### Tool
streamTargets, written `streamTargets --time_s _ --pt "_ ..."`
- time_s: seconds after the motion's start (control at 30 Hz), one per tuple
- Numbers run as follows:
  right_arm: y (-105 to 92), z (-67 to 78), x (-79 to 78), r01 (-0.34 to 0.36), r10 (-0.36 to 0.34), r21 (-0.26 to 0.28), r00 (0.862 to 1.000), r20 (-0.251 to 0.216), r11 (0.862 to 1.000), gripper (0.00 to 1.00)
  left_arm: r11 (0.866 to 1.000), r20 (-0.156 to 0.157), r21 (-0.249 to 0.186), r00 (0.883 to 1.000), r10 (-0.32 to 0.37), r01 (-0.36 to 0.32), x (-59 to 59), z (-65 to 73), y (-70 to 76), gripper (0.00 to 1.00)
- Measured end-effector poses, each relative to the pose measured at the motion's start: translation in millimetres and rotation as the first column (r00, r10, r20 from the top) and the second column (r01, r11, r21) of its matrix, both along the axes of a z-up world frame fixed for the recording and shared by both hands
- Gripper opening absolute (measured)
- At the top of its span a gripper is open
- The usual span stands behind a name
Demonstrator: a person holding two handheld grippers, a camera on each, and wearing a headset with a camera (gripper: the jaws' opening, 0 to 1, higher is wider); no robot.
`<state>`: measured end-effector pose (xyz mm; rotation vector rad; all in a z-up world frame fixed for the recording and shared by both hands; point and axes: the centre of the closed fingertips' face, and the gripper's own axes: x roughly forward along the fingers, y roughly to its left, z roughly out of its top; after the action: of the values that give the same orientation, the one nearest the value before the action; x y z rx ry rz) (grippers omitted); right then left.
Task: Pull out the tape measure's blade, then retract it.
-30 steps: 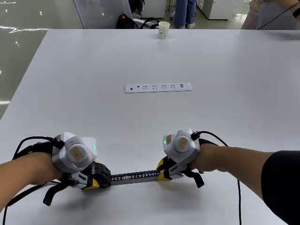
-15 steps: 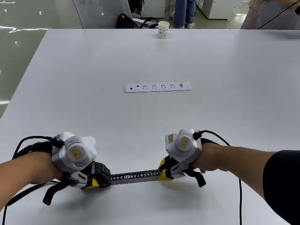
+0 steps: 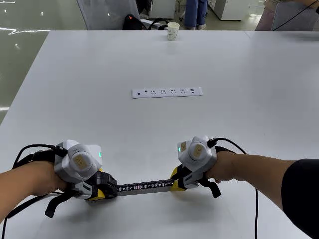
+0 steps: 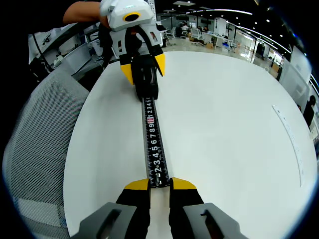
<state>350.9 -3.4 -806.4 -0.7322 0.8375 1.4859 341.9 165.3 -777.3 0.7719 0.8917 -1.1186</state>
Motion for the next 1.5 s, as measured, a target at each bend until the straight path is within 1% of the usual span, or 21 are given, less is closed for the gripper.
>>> streamTargets --time_s 0.37,1.5 --pt "-6.3 -0.4 0.6 -0.001 0.001 -0.006 1.000 0.003 1.000 0.10 1.000 0.001 -0.001 1.000 0.001 -0.001 -1.3 0.3 -0.1 0.31" --pt "-21.9 -0.1 4.2 0.004 -0.004 -0.019 1.000 0.002 1.000 0.10 1.000 0.000 -0.006 1.000 0.009 -0.009 -0.4 0.3 -0.2 0.31"
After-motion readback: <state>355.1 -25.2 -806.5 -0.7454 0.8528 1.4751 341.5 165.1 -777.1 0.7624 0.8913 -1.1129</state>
